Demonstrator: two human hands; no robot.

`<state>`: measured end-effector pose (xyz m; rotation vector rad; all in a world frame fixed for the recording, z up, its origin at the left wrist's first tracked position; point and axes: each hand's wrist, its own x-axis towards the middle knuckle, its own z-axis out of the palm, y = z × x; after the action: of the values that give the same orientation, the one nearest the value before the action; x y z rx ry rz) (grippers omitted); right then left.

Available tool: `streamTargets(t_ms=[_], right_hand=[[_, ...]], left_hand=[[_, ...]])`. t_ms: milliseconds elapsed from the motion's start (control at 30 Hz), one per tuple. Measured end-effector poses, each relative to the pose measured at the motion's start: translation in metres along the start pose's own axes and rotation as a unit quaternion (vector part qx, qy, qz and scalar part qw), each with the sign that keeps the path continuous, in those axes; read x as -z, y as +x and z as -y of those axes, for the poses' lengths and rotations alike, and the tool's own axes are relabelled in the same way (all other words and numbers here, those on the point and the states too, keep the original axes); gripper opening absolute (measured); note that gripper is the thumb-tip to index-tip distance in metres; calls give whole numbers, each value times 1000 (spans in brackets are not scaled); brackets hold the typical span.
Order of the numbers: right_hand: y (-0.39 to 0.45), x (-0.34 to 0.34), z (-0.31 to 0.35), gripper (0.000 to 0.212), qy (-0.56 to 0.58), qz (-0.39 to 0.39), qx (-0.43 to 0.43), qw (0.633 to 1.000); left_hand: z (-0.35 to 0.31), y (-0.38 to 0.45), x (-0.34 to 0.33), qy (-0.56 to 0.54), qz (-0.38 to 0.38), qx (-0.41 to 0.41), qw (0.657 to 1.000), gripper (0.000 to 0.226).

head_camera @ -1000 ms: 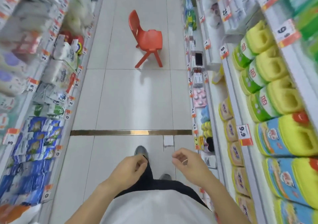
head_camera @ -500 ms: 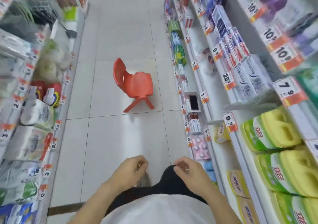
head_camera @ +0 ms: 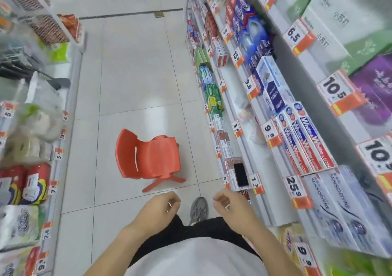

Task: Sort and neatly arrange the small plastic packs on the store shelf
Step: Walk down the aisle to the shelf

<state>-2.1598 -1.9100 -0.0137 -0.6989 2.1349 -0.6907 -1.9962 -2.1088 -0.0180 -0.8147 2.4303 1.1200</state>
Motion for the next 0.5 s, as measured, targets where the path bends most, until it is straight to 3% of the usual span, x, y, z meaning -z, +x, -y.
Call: streamTargets(t_ms=[233,500], right_hand=[[122,81,55,11,28,-56,13,998],[173,118,52,7,88,-145,-44,985]], left_hand=[[-36,115,74,26,23,-48,998,15],[-87,238,122,130,86,-127,980,15]])
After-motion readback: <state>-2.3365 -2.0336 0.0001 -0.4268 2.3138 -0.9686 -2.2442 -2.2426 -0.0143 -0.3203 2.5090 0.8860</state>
